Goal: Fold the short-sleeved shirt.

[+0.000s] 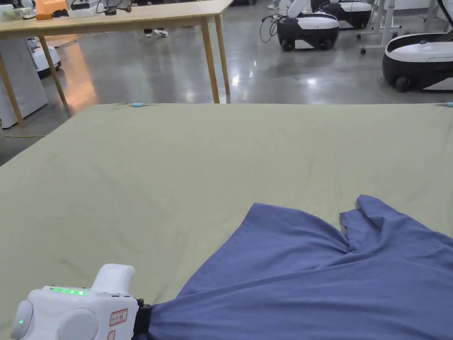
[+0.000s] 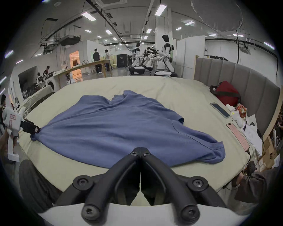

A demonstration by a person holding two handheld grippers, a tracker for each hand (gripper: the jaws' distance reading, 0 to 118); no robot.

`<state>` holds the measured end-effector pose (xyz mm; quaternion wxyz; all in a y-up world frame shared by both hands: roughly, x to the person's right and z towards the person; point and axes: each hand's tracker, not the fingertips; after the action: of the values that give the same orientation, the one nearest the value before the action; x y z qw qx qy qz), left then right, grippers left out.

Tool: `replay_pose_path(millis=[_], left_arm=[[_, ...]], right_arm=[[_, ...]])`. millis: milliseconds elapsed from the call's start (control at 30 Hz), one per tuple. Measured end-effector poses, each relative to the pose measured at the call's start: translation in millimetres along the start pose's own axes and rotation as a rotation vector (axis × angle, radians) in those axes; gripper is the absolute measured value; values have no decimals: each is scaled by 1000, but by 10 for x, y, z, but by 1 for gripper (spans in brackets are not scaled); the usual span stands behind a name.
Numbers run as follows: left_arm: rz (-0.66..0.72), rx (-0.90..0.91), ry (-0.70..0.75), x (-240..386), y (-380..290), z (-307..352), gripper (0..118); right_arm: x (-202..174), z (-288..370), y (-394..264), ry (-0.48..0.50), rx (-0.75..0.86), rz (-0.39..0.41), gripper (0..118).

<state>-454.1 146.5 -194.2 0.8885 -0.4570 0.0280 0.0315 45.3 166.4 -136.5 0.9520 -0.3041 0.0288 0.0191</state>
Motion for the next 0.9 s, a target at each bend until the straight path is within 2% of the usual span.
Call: replay_pose_path(millis=[267,433,567,600,667,700,767,833,900], left_arm=[[63,42,-5,102,-118,138,0],[72,24,-14,182,-135,158,0],[85,18,-19,226,-103,181,0],[91,20,-21,229,-97,185,0],[99,13,-22,251,-57,189,0],[103,11,-23,256,-52,187,0],[107,8,-22,265,-45,182,0],[110,1,-23,250,-17,151,0],[113,-3,-24,254,6,149,0]], right_arm=[[160,-348,502,13,-5,29,1],[462,-1048,1128,-10,-36,85,1],[686,-1781,1638,34,-145,131,2],[721,-1971,1739,28,-167,134,9],[763,-2303,1876,38,-224,160,96],[779,-2486,1916,46,-273,165,118],[763,-2718,1926,64,-294,177,117],[713,-2908,1887,38,-372,232,117],[672,-3048,1805,18,-420,261,105]])
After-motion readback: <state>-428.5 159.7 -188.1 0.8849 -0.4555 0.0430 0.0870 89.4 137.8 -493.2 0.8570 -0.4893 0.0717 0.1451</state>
